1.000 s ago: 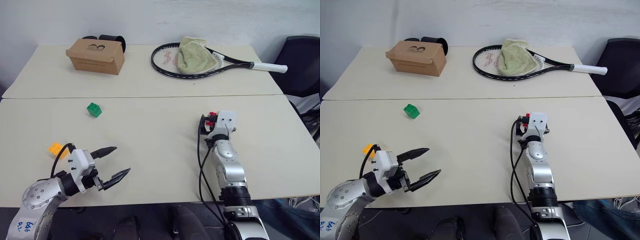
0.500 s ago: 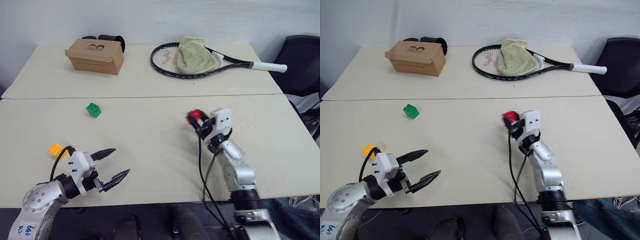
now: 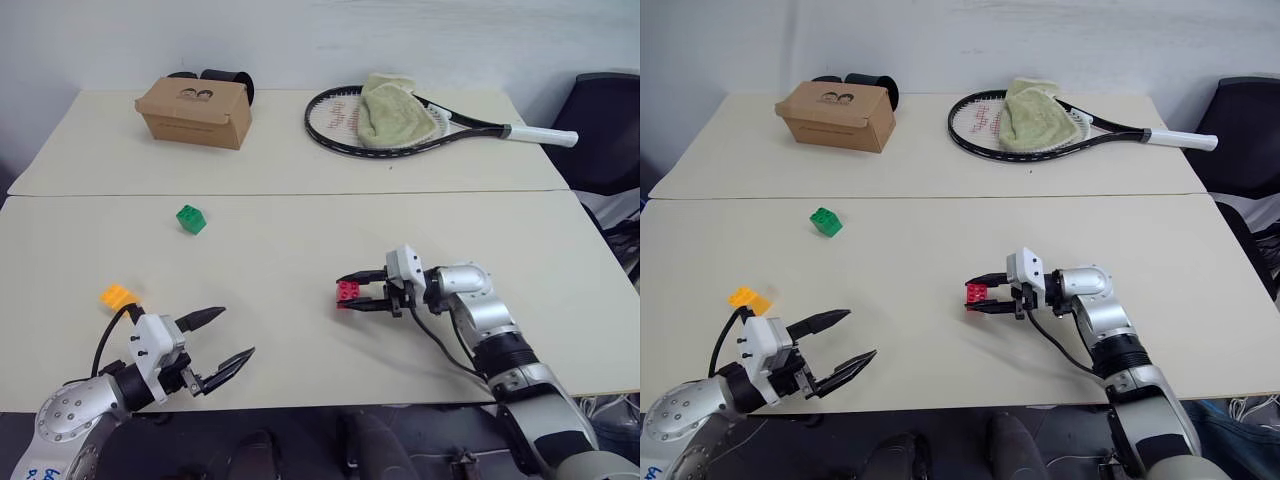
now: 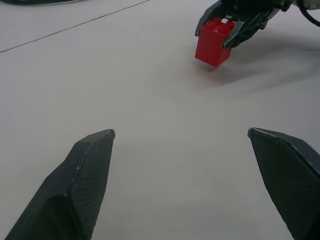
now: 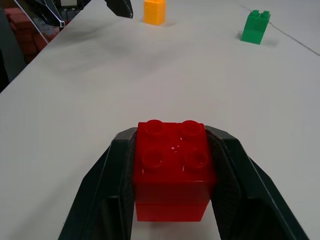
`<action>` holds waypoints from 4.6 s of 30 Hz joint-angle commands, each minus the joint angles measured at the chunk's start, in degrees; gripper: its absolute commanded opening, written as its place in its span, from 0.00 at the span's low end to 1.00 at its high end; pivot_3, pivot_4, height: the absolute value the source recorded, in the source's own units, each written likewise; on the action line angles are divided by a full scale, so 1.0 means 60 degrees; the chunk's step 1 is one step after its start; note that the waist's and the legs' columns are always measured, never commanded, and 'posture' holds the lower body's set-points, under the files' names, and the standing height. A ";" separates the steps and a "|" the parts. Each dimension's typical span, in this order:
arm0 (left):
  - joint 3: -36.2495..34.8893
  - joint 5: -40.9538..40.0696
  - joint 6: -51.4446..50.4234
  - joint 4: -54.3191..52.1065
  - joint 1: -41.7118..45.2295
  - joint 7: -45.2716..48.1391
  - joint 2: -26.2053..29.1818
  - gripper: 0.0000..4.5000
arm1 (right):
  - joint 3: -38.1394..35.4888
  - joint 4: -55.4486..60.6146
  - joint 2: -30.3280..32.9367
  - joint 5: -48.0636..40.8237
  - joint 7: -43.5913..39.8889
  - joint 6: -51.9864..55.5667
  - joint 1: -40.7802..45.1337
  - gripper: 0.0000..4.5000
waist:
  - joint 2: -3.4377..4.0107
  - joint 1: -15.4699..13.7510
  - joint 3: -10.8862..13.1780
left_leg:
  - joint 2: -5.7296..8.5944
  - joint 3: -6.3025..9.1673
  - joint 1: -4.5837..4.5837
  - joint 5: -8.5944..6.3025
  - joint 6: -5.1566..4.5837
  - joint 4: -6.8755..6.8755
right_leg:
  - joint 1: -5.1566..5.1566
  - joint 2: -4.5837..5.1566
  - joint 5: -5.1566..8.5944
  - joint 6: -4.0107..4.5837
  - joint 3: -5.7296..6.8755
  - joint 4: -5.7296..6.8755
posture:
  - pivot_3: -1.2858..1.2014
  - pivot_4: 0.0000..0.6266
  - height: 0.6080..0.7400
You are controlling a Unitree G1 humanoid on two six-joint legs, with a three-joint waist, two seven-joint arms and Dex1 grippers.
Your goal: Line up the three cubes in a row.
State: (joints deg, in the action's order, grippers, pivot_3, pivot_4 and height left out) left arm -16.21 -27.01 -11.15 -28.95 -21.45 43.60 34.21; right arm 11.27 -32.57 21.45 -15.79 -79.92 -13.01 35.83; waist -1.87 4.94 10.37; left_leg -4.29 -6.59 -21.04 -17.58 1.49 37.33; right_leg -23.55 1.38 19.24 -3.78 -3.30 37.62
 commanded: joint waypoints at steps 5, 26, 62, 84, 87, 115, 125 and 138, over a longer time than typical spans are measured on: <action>-0.0786 -0.0037 0.0244 -0.0405 -0.0451 -0.0032 0.0026 1.00 | -0.0416 -0.0948 -0.0398 -0.0028 -0.0213 -0.0753 0.0484 0.64 | 0.0001 0.0002 0.0000 | 0.0000 0.0000 0.0003 0.0001 0.0002 0.0003 | 0.0002 0.0003 0.0001 0.0001 0.0001 0.0005 | 0.52 0.24 1.00; -0.6383 -0.3315 -0.0186 0.2767 -0.2164 -0.1179 -0.1146 1.00 | -0.3750 0.2863 0.0403 -0.2838 0.0734 -0.0123 -0.2735 1.00 | -0.0039 -0.0061 0.0003 | 0.0035 0.0028 0.0001 -0.0008 -0.0035 -0.0001 | 0.0024 0.0031 -0.0004 -0.0003 0.0019 -0.0025 | 0.52 0.24 1.00; 0.1968 0.3462 0.1176 1.6677 1.3580 0.0080 0.1076 0.46 | -0.3306 0.6963 0.0373 -0.2620 0.3457 -0.0055 -0.5107 1.00 | -0.0021 -0.0193 0.0023 | 0.0039 -0.0049 -0.0028 0.0063 0.0098 0.0020 | -0.0062 -0.0029 -0.0006 -0.0011 0.0057 0.0058 | 0.52 0.24 1.00; 0.5154 0.3887 0.1854 0.9048 1.0759 0.6068 -0.0316 0.33 | -0.3507 0.7171 0.2183 -0.3216 0.1881 0.1072 -0.5736 1.00 | -0.0019 -0.0516 0.0026 | 0.0013 -0.0021 -0.0026 0.0042 0.0077 0.0095 | -0.0018 -0.0120 -0.0013 -0.0024 -0.0042 0.0059 | 0.52 0.24 1.00; 0.5268 0.4034 0.1911 0.9092 1.0728 0.5959 -0.0390 0.33 | -0.3544 0.7331 0.2144 -0.3203 0.1956 0.1104 -0.5890 1.00 | -0.0019 -0.0540 0.0026 | 0.0003 -0.0020 -0.0028 0.0037 0.0074 0.0101 | -0.0018 -0.0120 -0.0013 -0.0024 -0.0041 0.0058 | 0.52 0.24 1.00; -0.3568 0.0299 -0.1050 0.3521 0.4247 0.3898 0.2019 1.00 | -0.2780 0.6128 0.1219 -0.3341 0.1131 0.1030 -0.4329 1.00 | 0.0011 -0.0231 0.0039 | -0.0100 -0.0031 -0.0007 0.0009 0.0102 0.0109 | -0.0017 -0.0116 0.0003 0.0011 -0.0040 0.0076 | 0.52 0.24 1.00; -0.7834 -0.0276 -0.0273 0.4628 -0.1059 0.2190 -0.0225 1.00 | -0.2046 0.5806 0.0495 -0.3194 0.0043 0.0516 -0.3608 1.00 | -0.0039 -0.0199 0.0017 | -0.0105 -0.0011 0.0007 -0.0069 0.0042 0.0113 | 0.0009 -0.0100 0.0012 0.0029 -0.0007 0.0048 | 0.52 0.24 1.00; -0.4376 0.0030 -0.0940 0.6081 0.1847 0.1823 0.1758 1.00 | -0.1920 0.5763 0.0372 -0.2994 0.0074 0.0479 -0.3482 1.00 | -0.0088 -0.0381 -0.0017 | -0.0076 0.0001 0.0009 -0.0075 0.0041 0.0100 | 0.0014 -0.0053 0.0022 0.0047 0.0028 0.0056 | 0.52 0.24 1.00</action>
State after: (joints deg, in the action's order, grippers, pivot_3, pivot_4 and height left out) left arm -43.31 -27.52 -17.16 5.92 -10.58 54.55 43.86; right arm 0.02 1.07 23.67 -33.23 -79.34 -9.21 15.06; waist -2.40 2.66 10.27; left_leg -4.77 -6.65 -20.99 -18.04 1.75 37.93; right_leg -23.48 1.03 19.37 -3.50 -3.17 37.96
